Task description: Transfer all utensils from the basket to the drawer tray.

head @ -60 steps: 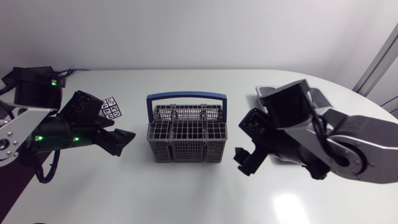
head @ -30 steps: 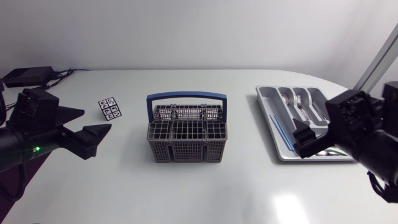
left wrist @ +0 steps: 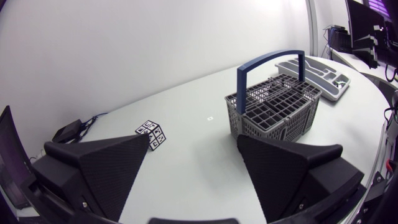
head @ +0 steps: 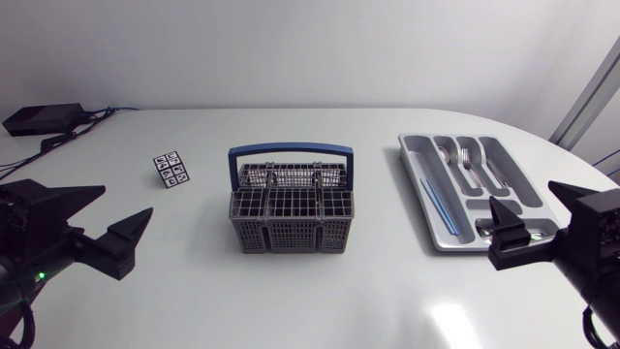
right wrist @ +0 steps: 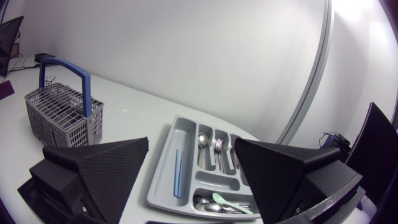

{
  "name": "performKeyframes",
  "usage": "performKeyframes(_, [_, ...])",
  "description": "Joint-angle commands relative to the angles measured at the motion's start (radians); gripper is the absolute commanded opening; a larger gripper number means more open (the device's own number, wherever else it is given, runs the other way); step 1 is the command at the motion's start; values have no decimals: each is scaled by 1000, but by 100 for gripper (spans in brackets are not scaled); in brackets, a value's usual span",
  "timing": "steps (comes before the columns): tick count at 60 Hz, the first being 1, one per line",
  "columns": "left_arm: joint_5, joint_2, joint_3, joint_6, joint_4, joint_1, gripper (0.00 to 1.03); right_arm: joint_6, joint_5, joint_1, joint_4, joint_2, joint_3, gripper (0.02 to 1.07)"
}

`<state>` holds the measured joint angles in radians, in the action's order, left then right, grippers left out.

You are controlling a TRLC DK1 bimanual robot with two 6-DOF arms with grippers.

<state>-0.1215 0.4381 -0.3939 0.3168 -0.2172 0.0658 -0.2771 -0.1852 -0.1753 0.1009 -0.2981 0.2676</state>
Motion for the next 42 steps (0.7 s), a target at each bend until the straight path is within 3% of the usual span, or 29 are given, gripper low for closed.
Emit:
performKeyframes(1, [13, -46, 57, -42, 25, -14, 99, 68, 22, 27, -23, 46, -53, 102])
performKeyframes(25, [82, -295, 271, -216, 147, -47, 98, 274, 183, 173, -100, 294, -264, 102])
performKeyframes(42, [121, -438, 394, -317, 217, -66, 98, 277, 185, 175, -101, 298, -268, 102])
